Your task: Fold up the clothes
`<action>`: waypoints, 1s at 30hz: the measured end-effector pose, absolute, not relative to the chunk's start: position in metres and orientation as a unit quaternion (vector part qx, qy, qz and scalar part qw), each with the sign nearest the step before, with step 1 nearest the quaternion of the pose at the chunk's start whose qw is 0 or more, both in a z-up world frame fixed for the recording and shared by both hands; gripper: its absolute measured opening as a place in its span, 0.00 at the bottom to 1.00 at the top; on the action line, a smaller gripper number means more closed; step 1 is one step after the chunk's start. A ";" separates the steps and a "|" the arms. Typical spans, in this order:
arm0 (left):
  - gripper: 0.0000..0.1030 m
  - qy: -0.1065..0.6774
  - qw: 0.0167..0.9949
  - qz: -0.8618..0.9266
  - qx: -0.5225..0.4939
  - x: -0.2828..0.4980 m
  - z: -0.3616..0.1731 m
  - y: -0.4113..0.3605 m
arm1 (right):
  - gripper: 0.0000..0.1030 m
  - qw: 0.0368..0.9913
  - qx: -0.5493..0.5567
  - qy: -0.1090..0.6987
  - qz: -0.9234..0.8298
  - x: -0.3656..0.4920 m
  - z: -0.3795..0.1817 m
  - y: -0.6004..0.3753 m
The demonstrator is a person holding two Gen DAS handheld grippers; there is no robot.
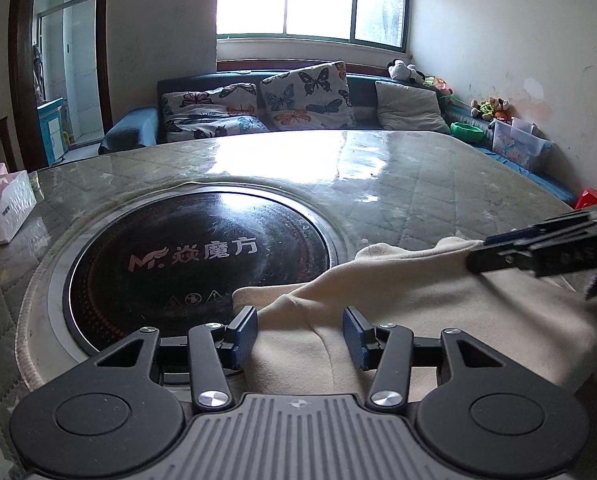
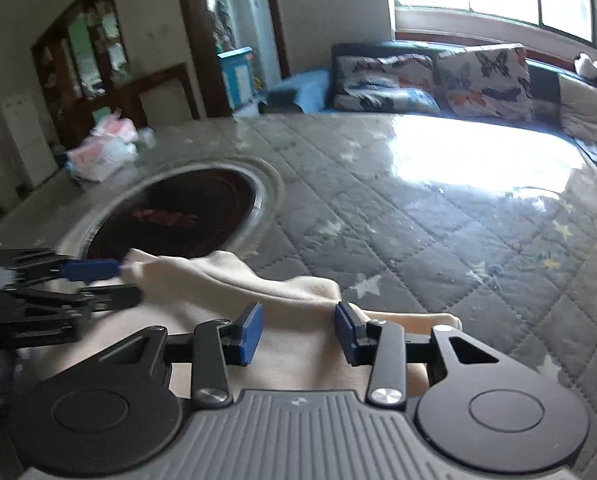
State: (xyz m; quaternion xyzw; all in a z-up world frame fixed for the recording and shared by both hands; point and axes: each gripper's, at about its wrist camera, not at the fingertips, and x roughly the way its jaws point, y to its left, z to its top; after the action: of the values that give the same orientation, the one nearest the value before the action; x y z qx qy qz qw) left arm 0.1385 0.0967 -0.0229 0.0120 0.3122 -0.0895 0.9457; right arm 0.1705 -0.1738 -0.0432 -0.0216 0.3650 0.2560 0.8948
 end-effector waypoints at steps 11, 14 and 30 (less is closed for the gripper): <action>0.51 0.275 0.956 -0.095 0.032 0.111 -0.009 0.088 | 0.39 0.896 -0.044 0.345 0.275 0.133 -0.019 -0.199; 0.51 0.261 0.958 -0.108 0.051 0.098 -0.008 0.081 | 0.45 0.890 -0.060 0.345 0.292 0.112 -0.020 -0.199; 0.51 0.279 0.947 -0.136 0.077 0.068 -0.025 0.065 | 0.50 0.895 -0.091 0.324 0.292 0.064 -0.046 -0.205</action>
State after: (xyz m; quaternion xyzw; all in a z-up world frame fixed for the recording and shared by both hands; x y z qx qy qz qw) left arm 0.0685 0.0648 -0.0248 0.0772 0.2793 -0.1358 0.9474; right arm 0.0638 -0.2054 -0.0463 -0.0913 0.3238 0.2915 0.8955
